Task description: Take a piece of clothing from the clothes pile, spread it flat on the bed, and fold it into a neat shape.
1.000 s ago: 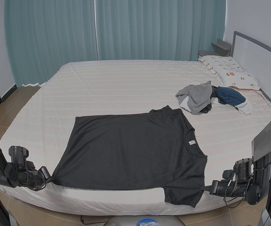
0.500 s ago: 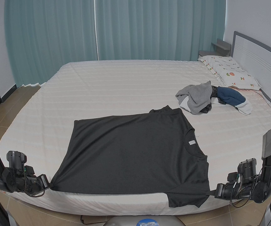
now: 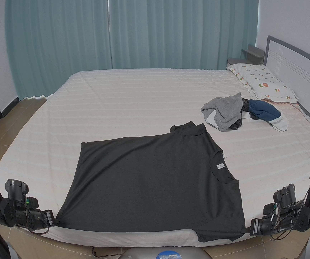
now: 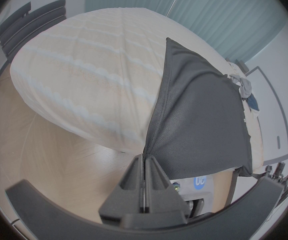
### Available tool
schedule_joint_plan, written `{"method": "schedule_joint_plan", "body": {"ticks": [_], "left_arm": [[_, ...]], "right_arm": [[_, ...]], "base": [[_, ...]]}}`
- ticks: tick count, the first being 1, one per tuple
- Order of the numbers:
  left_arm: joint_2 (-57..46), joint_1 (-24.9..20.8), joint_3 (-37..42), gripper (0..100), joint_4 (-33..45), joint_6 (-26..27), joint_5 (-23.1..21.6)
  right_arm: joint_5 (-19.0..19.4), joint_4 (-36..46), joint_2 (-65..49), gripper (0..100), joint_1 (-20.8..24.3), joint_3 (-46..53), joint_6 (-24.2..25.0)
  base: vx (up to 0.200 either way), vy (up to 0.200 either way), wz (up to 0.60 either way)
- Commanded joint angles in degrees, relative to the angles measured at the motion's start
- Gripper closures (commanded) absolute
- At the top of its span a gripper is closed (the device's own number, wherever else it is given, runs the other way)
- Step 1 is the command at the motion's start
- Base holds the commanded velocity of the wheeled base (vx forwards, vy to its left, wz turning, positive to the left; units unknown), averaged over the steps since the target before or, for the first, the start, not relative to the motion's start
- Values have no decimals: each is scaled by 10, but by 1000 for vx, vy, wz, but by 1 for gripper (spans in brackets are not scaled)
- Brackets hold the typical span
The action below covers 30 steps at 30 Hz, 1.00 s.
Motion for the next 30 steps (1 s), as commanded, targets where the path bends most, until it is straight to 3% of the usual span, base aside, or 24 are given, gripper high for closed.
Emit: {"method": "schedule_joint_plan", "body": {"ticks": [1,15,30], "left_arm": [[-4,0,25,100,-4,27,20],[-35,-2,57,100,5,73,29],[-128,-3,56,100,132,129,42]], "right_arm": [[-1,38,-61,100,1,10,-10],[-25,137,-128,100,31,10,-22],[-38,242,-218,100,46,10,-38]], "base": [[0,0,0],[0,0,0],[0,0,0]]}}
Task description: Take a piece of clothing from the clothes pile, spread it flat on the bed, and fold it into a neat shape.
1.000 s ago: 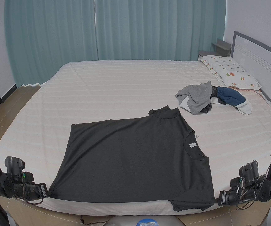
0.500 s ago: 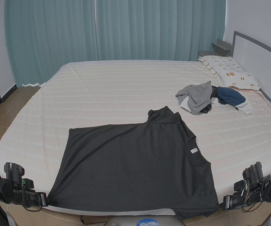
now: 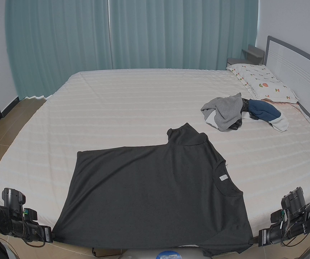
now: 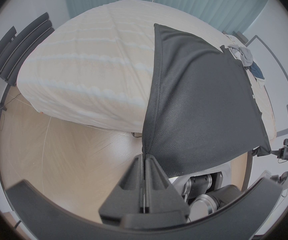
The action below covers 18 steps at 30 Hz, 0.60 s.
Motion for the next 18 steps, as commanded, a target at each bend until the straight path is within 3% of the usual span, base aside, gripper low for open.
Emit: {"method": "schedule_joint_plan", "body": {"ticks": [1,12,16,18], "left_arm": [[-45,0,7,100,34,21,2],[-74,-2,-23,100,56,8,12],[-81,-5,-69,100,41,-65,5],[-97,-27,-92,100,28,-139,-4]], "right_arm": [[-1,17,-50,100,4,10,-8],[-1,13,-58,100,1,-11,-4],[-8,13,-56,100,-9,-58,-3],[-16,17,-56,100,-16,-92,-2]], "base": [[0,0,0],[0,0,0],[0,0,0],[0,0,0]]}}
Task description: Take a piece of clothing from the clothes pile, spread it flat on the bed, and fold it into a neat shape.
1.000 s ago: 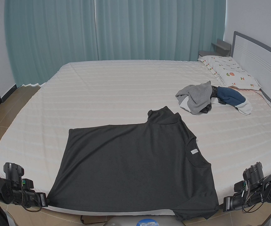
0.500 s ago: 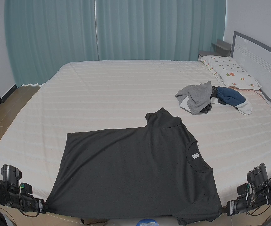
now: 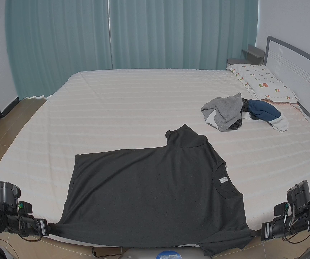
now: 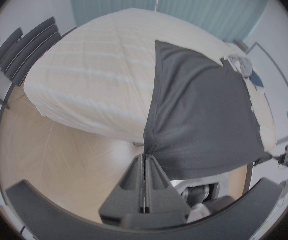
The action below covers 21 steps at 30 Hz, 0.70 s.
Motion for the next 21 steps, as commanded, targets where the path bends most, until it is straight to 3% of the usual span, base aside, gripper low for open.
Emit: {"method": "schedule_joint_plan", "body": {"ticks": [1,2,9,21], "left_arm": [[-25,-27,-48,100,-18,-85,-12],[-35,-48,-62,100,-20,-134,-19],[-41,-96,-94,100,-17,-211,-18],[-67,-82,-95,100,-14,-213,-9]], "right_arm": [[-10,4,1,100,-13,-62,2],[-15,6,8,100,-22,-87,2],[-20,6,16,100,-50,-144,10],[-13,-1,10,100,-49,-150,13]], "base": [[0,0,0],[0,0,0],[0,0,0],[0,0,0]]}}
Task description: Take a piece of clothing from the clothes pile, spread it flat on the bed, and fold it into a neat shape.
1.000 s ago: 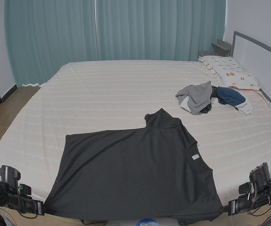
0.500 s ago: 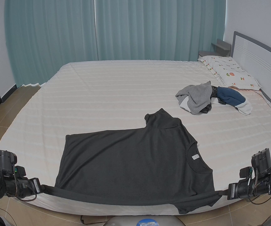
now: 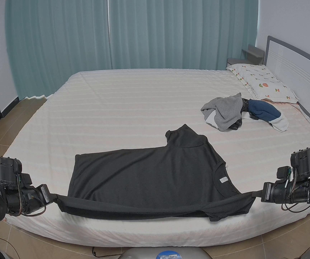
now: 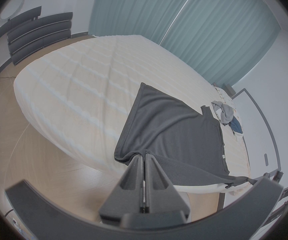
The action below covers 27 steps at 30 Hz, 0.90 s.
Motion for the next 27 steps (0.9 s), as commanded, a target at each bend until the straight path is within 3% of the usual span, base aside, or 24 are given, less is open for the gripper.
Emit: {"method": "schedule_joint_plan", "body": {"ticks": [1,18,21,27], "left_arm": [[-23,10,1,100,2,1,1],[-64,28,9,100,59,12,3],[-76,29,8,100,112,39,2],[-91,37,9,100,145,66,1]], "right_arm": [[1,-2,-4,100,1,-1,1],[3,5,-61,100,24,21,0],[3,4,-62,100,32,32,0],[3,1,-63,100,33,49,-1]], "base": [[0,0,0],[0,0,0],[0,0,0],[0,0,0]]}}
